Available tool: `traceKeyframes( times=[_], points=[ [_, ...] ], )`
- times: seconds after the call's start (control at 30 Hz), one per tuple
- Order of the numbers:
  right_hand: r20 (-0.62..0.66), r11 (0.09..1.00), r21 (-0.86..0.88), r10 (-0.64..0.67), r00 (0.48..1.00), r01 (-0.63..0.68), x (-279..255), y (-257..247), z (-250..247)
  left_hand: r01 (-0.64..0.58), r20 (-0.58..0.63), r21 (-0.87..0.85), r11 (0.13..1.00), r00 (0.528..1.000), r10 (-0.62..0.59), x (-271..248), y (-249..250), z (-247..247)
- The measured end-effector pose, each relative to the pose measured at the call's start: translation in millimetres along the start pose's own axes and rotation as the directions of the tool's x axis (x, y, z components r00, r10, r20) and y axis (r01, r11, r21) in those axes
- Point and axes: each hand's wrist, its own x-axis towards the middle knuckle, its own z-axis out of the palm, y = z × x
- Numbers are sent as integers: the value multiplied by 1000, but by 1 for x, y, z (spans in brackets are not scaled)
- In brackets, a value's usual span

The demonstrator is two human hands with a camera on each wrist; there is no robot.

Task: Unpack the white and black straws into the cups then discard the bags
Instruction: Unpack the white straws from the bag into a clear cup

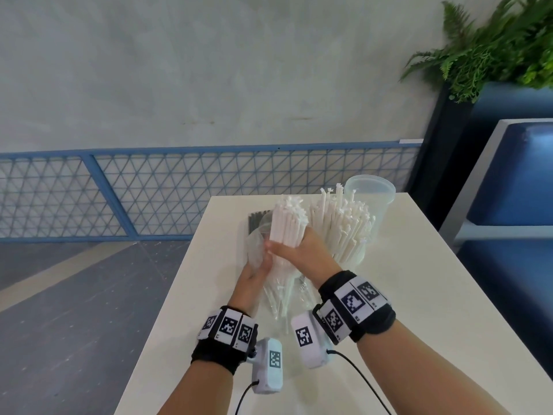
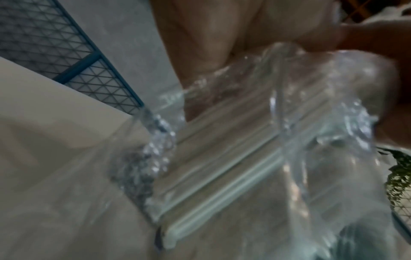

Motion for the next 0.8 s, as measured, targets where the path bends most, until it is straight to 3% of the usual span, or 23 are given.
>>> traceKeyframes(
  times=[0.1,0.17,0.27,0.33,0.4,0.5,0.63,0.8],
  points=[
    [-47,998,59,7,999,-5,-1,-7,-10,-17,22,-28,999,1000,17,0,2,-3],
    [-59,998,65,13,998,-9,0,-9,-15,17,-92,-52,998,995,-22,0,5,-2],
    [-48,999,45,25,999,-23,1,-11,-19,-95,-110,-8,995,989,94,-4,5,-2],
    [-40,1000,5,21,999,-21,-1,-11,-19,-121,-202,22,992,972,123,2,0,-6],
    [-45,1000,10,12,999,-11,-1,-12,-20,-56,-341,53,997,937,71,11,-7,-10],
    [-112,997,53,-49,993,56,-1,-21,-24,1,-453,14,1000,891,5,19,-17,-15],
    [-274,981,93,-140,951,171,-2,-47,-38,23,-468,-91,996,882,-64,19,-23,-18],
    [-456,951,86,-228,860,297,4,-69,-55,21,-493,-127,992,866,-81,19,-34,-24]
  ],
)
